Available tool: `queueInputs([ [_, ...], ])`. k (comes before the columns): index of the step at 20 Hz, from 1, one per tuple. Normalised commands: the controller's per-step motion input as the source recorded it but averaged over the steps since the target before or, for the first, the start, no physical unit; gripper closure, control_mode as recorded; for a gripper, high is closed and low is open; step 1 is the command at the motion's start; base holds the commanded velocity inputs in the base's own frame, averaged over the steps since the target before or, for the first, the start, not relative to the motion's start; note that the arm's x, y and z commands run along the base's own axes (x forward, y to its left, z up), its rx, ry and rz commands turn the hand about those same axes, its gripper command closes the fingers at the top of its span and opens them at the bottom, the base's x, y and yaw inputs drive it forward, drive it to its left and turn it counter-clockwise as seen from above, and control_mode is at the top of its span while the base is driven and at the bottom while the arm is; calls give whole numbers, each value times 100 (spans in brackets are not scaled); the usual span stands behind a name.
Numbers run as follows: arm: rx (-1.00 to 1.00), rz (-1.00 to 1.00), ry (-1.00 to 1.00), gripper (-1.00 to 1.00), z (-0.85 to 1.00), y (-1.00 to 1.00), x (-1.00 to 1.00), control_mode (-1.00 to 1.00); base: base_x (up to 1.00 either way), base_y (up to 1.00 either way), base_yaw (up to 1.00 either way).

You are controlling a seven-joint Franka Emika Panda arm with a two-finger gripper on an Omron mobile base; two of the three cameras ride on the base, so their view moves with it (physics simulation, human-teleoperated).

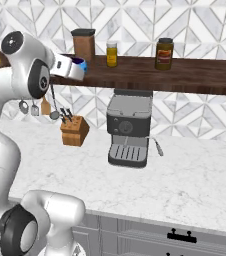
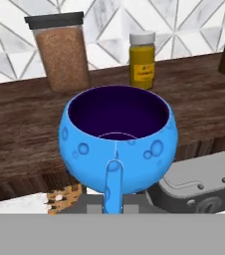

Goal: Gather all objects into one cabinet and sort the glasses and bowls to opposite sides.

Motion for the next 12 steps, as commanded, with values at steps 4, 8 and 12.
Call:
queueInputs([
  [4,-1,21,-1,100,42,-18,-100,-100,0,0,0],
  [8,-1,12,0,100,33,0,-100,-100,0,0,0],
  [12,0,0,3,100,20,30,-100,-100,0,0,0],
])
